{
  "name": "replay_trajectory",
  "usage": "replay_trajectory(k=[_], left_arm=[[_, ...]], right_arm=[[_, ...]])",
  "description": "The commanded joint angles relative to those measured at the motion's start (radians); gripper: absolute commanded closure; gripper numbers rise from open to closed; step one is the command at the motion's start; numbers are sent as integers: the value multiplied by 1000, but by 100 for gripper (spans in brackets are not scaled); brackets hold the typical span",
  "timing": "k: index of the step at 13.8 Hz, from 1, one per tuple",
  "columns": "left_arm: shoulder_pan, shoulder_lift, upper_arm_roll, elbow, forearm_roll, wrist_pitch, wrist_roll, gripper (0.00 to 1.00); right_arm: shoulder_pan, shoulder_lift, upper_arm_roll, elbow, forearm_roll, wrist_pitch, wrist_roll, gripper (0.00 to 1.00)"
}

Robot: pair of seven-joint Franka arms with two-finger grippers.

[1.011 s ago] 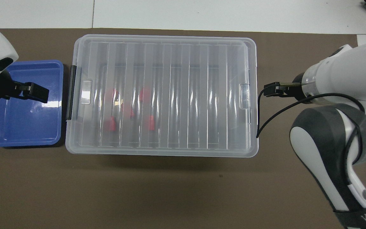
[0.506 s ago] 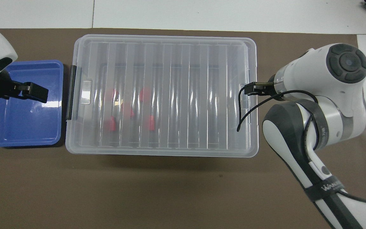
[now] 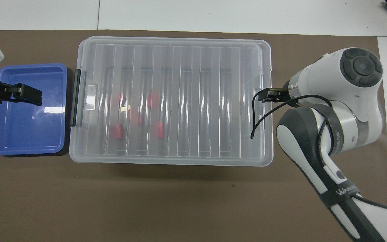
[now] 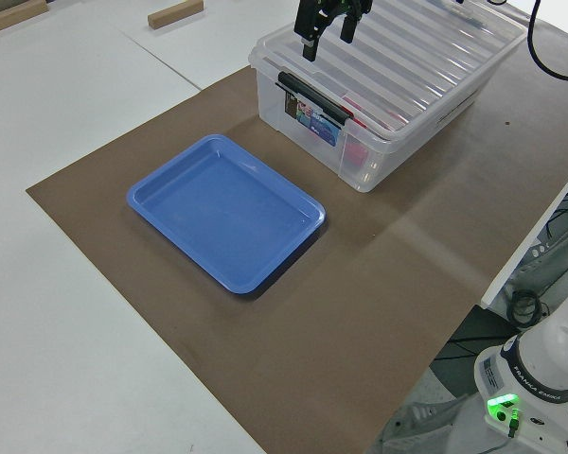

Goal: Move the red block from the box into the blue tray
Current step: 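Move the right gripper onto the edge of the clear lid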

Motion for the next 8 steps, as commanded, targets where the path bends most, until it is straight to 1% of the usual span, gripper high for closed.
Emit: replay_trajectory(k=[1,2,3,6,8], left_arm=[[-8,-54,-36,-118,3,142,-170,0],[-13,-65,-37,-158,3,187,-189,0],[-19,-76,-36,-172,1,200,-189,0],[-12,-76,-36,-178,0,209,-183,0],[-13,-70,-36,-212,-5,270,-194,0]], right_arm=[[-40,-7,5,-16,1,8,-74,1],[-55,-7,5,-16,2,8,-103,1],[-69,-7,5,-14,1,8,-134,1],[-127,-7,5,-16,2,4,-243,1],[-167,-6,5,-16,1,4,-327,1]])
